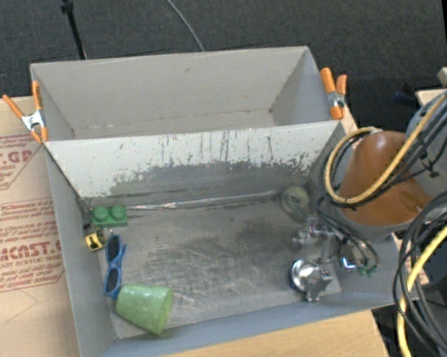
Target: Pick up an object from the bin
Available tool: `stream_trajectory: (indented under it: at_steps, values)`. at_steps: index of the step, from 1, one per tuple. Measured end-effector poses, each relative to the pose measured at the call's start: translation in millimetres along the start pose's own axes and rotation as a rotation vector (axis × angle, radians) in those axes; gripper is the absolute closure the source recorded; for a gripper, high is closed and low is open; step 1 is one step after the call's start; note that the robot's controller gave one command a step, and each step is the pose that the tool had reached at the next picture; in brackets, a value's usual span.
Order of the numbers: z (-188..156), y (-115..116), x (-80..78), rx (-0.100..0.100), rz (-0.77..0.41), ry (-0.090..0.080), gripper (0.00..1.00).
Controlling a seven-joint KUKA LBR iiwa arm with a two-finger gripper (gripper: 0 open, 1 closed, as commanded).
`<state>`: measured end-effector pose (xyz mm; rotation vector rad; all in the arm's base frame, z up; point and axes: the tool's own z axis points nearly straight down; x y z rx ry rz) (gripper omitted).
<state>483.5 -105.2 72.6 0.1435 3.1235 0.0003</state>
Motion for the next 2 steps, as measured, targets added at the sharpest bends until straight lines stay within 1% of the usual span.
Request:
stream_trajectory:
  at_steps: [1,2]
  values:
    - [-0.1,-0.2,0.6,0.0,0.0,0.003,1.0]
    - [-49.2,0.5,-1.6,0.0,0.0,0.01,1.0]
